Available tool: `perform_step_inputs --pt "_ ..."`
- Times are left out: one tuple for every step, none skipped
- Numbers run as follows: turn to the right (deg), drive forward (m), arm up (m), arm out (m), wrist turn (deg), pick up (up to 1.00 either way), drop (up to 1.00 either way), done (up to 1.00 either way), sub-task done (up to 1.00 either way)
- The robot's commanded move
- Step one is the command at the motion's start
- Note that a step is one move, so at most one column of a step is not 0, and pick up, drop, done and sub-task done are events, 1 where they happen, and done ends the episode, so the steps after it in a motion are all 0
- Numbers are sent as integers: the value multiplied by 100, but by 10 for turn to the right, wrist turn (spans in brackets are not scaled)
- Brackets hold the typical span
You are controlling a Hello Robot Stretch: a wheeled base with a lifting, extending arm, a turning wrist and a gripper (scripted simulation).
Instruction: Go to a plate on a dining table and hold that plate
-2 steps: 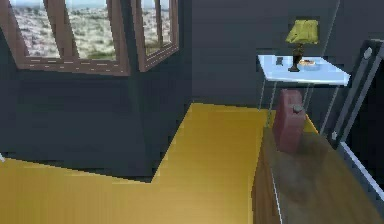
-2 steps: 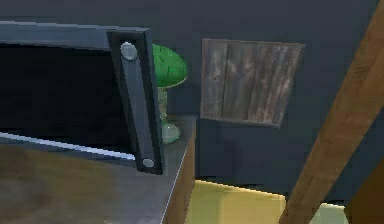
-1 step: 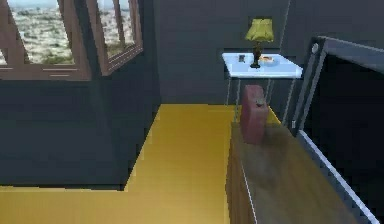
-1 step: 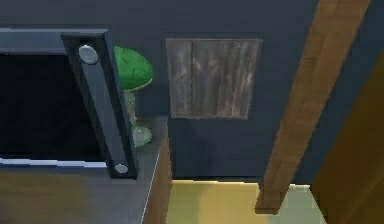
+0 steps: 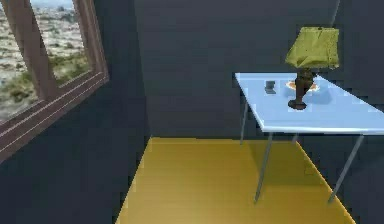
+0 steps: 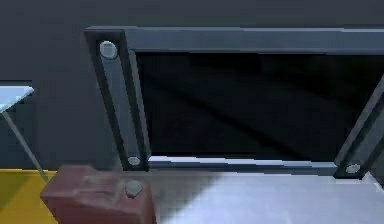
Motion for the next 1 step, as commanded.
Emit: perform_step_inputs --pt "0 40 0 0 0 0 0 0 0"
